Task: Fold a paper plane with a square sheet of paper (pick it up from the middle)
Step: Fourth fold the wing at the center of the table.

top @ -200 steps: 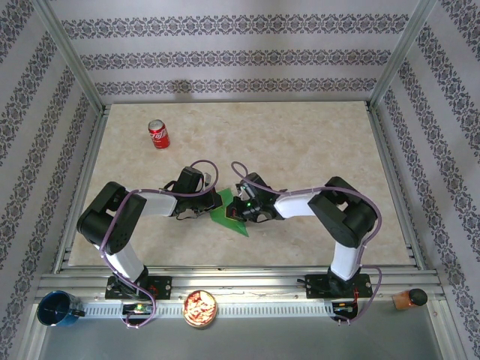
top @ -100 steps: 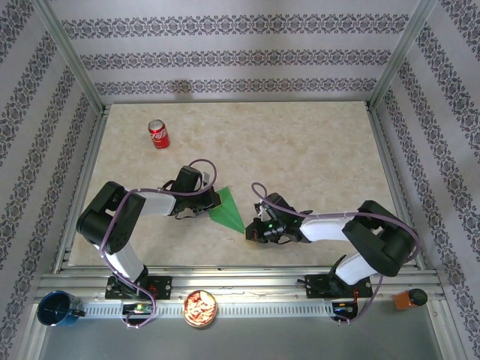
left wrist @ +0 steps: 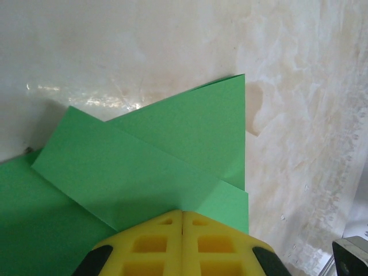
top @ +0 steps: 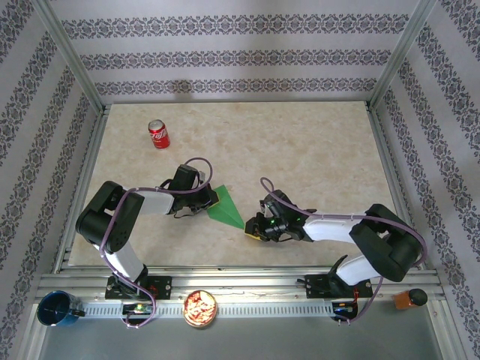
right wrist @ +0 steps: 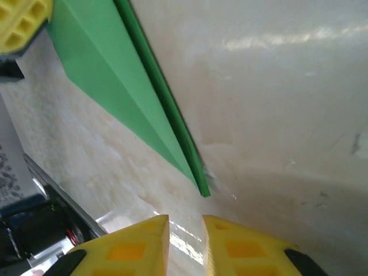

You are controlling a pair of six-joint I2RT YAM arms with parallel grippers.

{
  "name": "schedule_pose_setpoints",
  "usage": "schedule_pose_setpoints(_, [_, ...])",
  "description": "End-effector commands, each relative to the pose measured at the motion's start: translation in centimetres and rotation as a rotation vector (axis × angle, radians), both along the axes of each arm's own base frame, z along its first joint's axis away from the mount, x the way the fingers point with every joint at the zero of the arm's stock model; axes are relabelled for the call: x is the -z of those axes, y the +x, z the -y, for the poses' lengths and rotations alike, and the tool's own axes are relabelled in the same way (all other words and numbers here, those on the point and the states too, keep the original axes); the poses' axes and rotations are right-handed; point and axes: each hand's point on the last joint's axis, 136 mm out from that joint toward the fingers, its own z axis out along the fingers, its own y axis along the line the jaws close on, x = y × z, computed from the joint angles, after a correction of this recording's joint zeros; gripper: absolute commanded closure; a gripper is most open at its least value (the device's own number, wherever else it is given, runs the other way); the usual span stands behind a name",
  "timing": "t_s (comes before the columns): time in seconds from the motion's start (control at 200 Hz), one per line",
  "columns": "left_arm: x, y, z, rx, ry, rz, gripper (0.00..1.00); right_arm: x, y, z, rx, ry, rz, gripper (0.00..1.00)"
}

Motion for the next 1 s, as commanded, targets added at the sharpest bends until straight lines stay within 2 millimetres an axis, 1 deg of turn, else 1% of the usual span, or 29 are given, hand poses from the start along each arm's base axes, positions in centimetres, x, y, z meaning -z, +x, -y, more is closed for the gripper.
schedule_pose_setpoints(0.0, [2.4, -1.2, -2.1, -0.064, 0.077, -0.093, 1.0, 0.3, 0.5, 0.2, 0.064, 0.008, -0.035, 0.74])
schedule_pose_setpoints(0.195, [2.2, -0.9, -1.9, -0.061, 0.072, -0.093, 1.0, 0.3, 0.2, -0.3, 0.028, 0.011, -0.054, 0.7])
schedule_pose_setpoints(0.36, [2.2, -0.8, -1.8, -0.065, 0.067, -0.097, 1.0, 0.8, 0.2, 0.0, 0.042, -0.01, -0.06, 0.68])
schedule_pose_setpoints(0.5, [2.4, -1.0, -1.8, -0.064, 0.069, -0.105, 1.0, 0.7, 0.3, -0.6, 0.024, 0.009, -0.066, 0.68])
schedule_pose_setpoints(0.58, [2.2, -0.9, -1.7, -0.059, 0.063, -0.105, 1.0, 0.7, 0.8, -0.1, 0.059, -0.01, -0.037, 0.69])
schedule_pose_setpoints(0.62, [2.1, -0.9, -1.7, -0.057, 0.062, -0.102, 1.0, 0.5, 1.0, -0.2, 0.062, -0.002, -0.027, 0.69])
schedule_pose_setpoints(0.689, [2.1, -0.9, -1.8, -0.06, 0.065, -0.101, 1.0, -0.1, 1.5, -0.6, 0.052, 0.015, -0.012, 0.72])
schedule_pose_setpoints(0.749, [2.1, -0.9, -1.7, -0.055, 0.062, -0.102, 1.0, -0.4, 2.0, -0.6, 0.069, 0.01, 0.007, 0.72])
schedule_pose_setpoints(0.829, [2.1, -0.9, -1.6, -0.052, 0.059, -0.103, 1.0, -0.3, 2.4, -0.5, 0.084, 0.002, 0.003, 0.71])
schedule_pose_setpoints(0.994, [2.1, -0.9, -1.5, -0.055, 0.051, -0.103, 1.0, 0.0, 2.9, -1.0, 0.081, 0.011, -0.018, 0.71])
